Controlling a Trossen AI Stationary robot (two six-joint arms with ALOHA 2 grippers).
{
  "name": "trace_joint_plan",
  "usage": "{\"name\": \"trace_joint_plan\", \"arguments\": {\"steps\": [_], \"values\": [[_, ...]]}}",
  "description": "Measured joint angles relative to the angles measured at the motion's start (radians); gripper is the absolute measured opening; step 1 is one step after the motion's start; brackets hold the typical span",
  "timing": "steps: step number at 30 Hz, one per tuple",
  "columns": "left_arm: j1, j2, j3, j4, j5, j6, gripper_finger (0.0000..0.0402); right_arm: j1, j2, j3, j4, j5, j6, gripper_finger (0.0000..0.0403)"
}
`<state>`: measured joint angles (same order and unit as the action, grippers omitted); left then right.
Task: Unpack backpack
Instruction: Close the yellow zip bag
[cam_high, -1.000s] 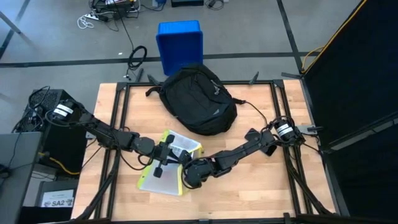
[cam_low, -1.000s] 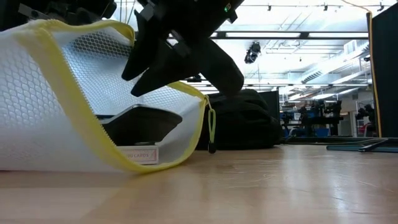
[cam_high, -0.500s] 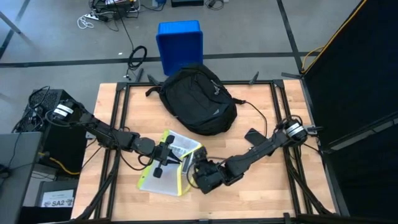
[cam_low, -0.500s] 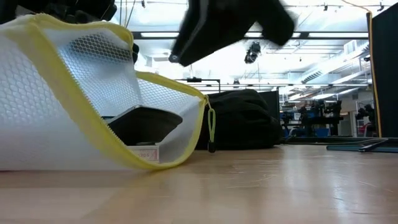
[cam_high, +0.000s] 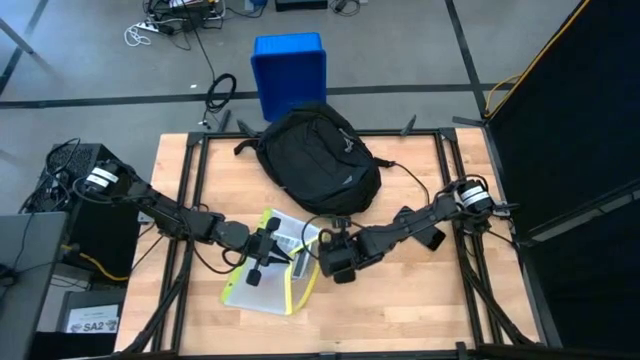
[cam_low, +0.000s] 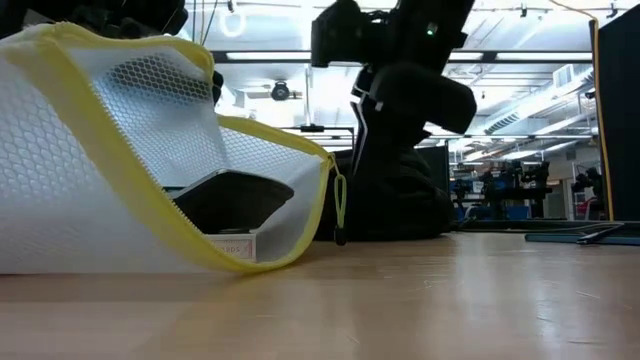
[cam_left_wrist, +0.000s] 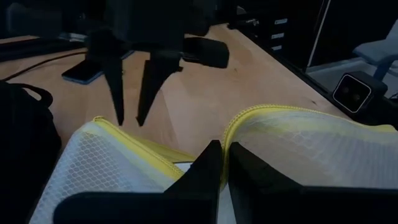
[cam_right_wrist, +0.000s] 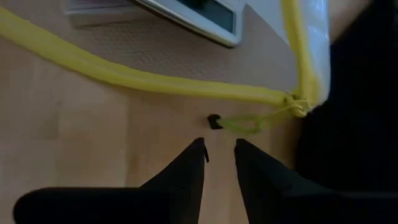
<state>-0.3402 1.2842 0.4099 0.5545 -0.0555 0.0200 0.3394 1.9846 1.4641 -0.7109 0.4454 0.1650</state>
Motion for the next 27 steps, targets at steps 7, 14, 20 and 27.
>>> {"name": "trace_joint_plan", "arguments": {"steps": [7, 14, 20, 27], "values": [[0.000, 0.000, 0.000, 0.002, -0.017, 0.000, 0.0001, 0.022, 0.000, -0.001, 0.027, 0.014, 0.010, 0.0044], [0.000, 0.000, -0.001, 0.001, -0.022, -0.025, 0.0035, 0.039, -0.019, -0.060, 0.145, 0.018, 0.010, 0.0042], [0.000, 0.000, -0.001, -0.004, -0.084, -0.023, 0.0100, 0.035, -0.122, -0.240, 0.322, 0.046, 0.042, 0.0062], [0.000, 0.000, -0.001, -0.008, -0.171, -0.024, 0.0174, 0.034, -0.256, -0.511, 0.611, 0.067, 0.077, 0.0083]]}}
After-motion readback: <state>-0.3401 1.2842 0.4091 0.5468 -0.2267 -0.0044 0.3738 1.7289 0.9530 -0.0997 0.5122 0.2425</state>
